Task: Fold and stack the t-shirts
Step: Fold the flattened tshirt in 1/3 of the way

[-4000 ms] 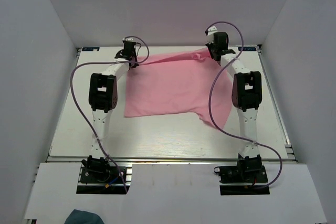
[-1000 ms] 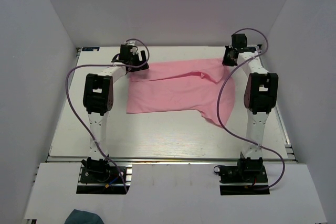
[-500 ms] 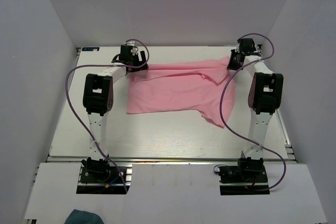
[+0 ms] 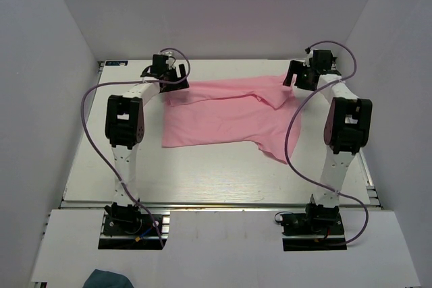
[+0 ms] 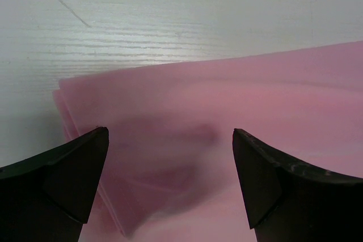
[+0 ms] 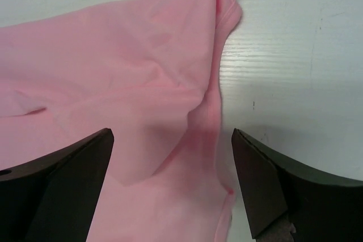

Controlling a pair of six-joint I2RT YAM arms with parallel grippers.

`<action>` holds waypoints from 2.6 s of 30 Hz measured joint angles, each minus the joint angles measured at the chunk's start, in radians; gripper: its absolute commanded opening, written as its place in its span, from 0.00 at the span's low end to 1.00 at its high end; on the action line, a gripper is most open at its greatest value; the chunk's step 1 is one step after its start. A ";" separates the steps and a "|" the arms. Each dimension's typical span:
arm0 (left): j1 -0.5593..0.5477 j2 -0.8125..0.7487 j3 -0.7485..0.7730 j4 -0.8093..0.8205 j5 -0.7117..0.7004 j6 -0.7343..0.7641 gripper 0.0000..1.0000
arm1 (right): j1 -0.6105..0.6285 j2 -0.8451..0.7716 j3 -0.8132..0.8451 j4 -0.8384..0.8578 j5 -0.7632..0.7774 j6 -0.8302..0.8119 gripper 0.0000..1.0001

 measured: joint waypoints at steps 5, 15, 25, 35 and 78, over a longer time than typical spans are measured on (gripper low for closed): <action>-0.002 -0.057 -0.034 -0.062 -0.040 0.018 1.00 | 0.002 -0.155 -0.103 0.023 -0.022 0.003 0.90; -0.003 -0.211 -0.233 -0.105 -0.127 0.009 0.70 | 0.041 -0.149 -0.114 -0.010 -0.080 0.004 0.90; -0.003 -0.160 -0.218 -0.141 -0.144 0.009 0.42 | 0.081 -0.057 -0.127 -0.079 -0.098 0.050 0.88; -0.003 -0.113 -0.163 -0.142 -0.145 0.006 0.26 | 0.084 -0.056 -0.155 -0.090 -0.115 0.064 0.79; 0.007 -0.244 -0.256 -0.027 -0.186 0.008 0.00 | 0.037 -0.129 0.024 -0.303 -0.415 0.124 0.00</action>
